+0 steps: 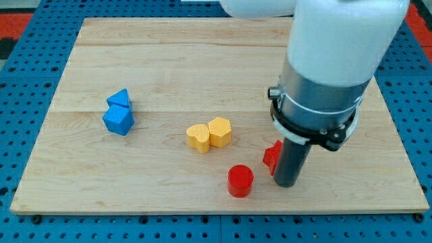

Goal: Move the green circle diagonally left of the green star

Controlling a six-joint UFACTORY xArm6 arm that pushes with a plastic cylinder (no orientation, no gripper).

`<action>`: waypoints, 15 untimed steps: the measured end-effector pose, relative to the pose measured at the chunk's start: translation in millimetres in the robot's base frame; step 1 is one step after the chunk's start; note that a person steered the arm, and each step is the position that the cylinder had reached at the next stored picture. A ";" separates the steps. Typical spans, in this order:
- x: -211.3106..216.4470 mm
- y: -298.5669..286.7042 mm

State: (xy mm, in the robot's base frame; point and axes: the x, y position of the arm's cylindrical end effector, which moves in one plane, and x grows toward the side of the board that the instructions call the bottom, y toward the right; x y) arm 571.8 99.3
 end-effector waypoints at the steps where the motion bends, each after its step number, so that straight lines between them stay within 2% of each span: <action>1: -14.2 11.3; 2: -14.7 42.1; 3: -41.5 95.2; 5: -108.7 96.8; 7: -156.4 66.3; 8: -156.1 78.9; 9: -133.3 98.5; 11: -138.3 50.7; 12: -165.8 7.1; 13: -192.8 -12.3; 14: -191.8 -13.3; 15: -217.5 -0.8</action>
State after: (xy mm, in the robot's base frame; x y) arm 354.3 98.5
